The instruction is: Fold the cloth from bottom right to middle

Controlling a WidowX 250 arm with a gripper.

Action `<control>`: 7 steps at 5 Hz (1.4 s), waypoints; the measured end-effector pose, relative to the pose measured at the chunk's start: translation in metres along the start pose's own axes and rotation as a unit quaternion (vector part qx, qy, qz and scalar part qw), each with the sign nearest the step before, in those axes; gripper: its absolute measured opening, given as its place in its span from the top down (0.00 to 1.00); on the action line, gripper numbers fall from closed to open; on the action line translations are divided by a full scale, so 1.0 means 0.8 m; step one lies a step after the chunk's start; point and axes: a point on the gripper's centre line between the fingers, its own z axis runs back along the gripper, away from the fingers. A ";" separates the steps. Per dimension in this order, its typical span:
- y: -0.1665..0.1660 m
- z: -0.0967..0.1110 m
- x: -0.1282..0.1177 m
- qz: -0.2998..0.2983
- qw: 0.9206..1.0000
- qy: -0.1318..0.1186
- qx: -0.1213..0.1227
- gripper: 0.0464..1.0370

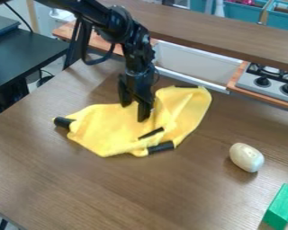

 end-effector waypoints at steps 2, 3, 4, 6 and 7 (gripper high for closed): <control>-0.015 0.000 -0.010 -0.009 1.000 -0.005 0.007 0.04; -0.046 0.008 -0.024 -0.040 0.999 -0.013 0.001 0.04; -0.074 0.015 -0.040 -0.058 0.998 -0.020 -0.013 0.04; -0.115 0.025 -0.062 -0.098 0.994 -0.026 -0.027 0.04; -0.131 0.027 -0.069 -0.113 0.993 -0.032 -0.031 0.04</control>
